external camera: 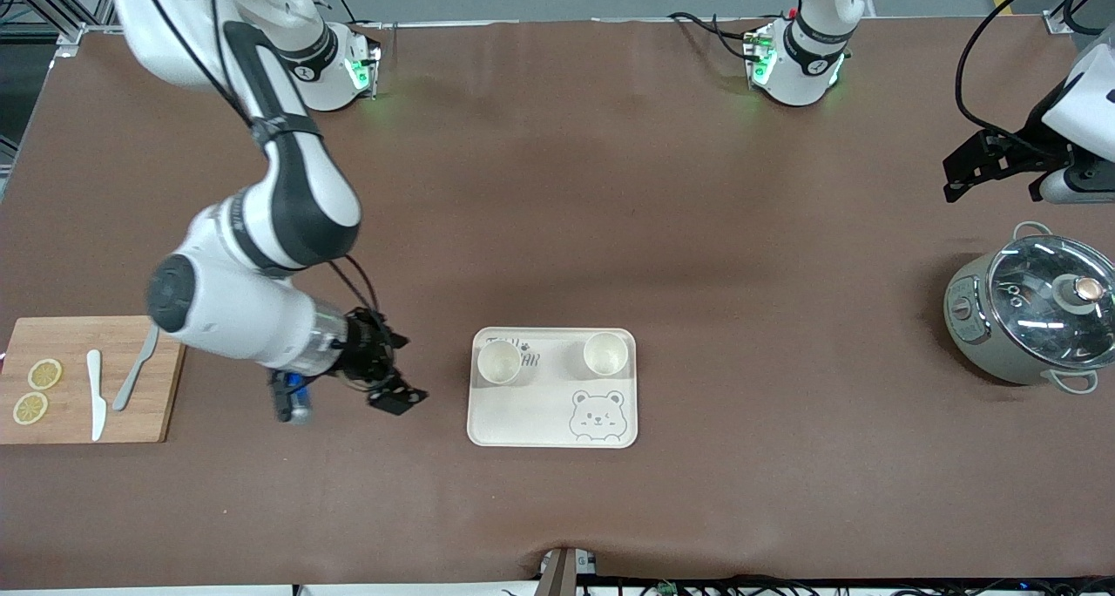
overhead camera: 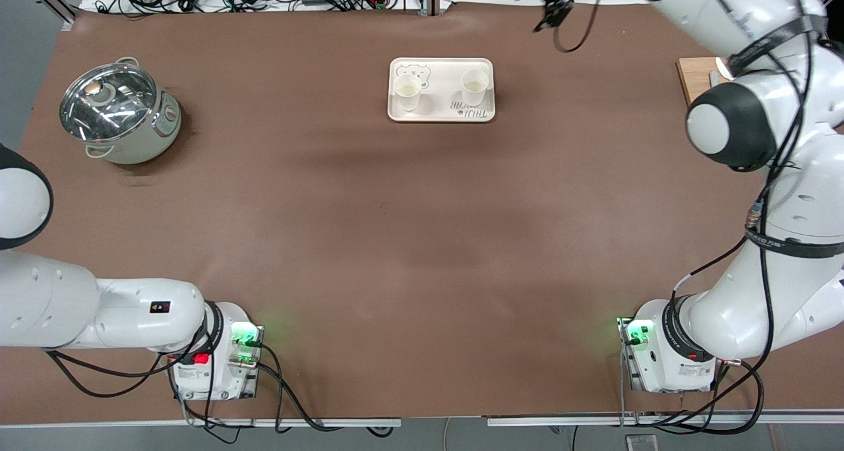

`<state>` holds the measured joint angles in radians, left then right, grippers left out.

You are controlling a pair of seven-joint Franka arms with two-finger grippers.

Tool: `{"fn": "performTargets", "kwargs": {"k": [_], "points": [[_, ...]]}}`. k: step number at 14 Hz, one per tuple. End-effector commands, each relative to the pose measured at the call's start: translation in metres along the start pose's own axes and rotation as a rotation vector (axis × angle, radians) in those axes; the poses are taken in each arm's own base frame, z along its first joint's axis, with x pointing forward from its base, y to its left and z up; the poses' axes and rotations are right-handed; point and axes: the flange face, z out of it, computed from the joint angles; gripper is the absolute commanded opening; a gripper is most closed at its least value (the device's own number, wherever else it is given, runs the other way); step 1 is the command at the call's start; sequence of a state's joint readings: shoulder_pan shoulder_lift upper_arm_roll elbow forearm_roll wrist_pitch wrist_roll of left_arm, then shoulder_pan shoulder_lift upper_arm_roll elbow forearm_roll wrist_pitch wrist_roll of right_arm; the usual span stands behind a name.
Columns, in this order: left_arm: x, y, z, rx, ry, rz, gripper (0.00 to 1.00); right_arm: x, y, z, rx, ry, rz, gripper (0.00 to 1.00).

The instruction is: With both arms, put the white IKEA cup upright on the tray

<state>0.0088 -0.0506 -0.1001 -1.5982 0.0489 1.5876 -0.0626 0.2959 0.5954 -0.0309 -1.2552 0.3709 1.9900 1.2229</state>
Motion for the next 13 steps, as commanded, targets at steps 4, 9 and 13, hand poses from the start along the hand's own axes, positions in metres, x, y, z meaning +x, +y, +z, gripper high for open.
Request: {"fn": "performTargets", "kwargs": {"k": [4, 9, 13], "points": [[-0.008, 0.009, -0.008, -0.018, -0.016, 0.032, 1.0, 0.0, 0.026, -0.096, -0.108, 0.165, -0.294, 1.0], [-0.008, 0.012, -0.016, -0.018, 0.0, 0.037, 1.0, 0.016, 0.067, -0.172, -0.201, 0.117, -0.55, 1.0], [-0.007, 0.005, -0.022, -0.021, 0.014, 0.028, 1.0, 0.035, 0.105, -0.236, -0.252, 0.122, -0.68, 1.0]]}}
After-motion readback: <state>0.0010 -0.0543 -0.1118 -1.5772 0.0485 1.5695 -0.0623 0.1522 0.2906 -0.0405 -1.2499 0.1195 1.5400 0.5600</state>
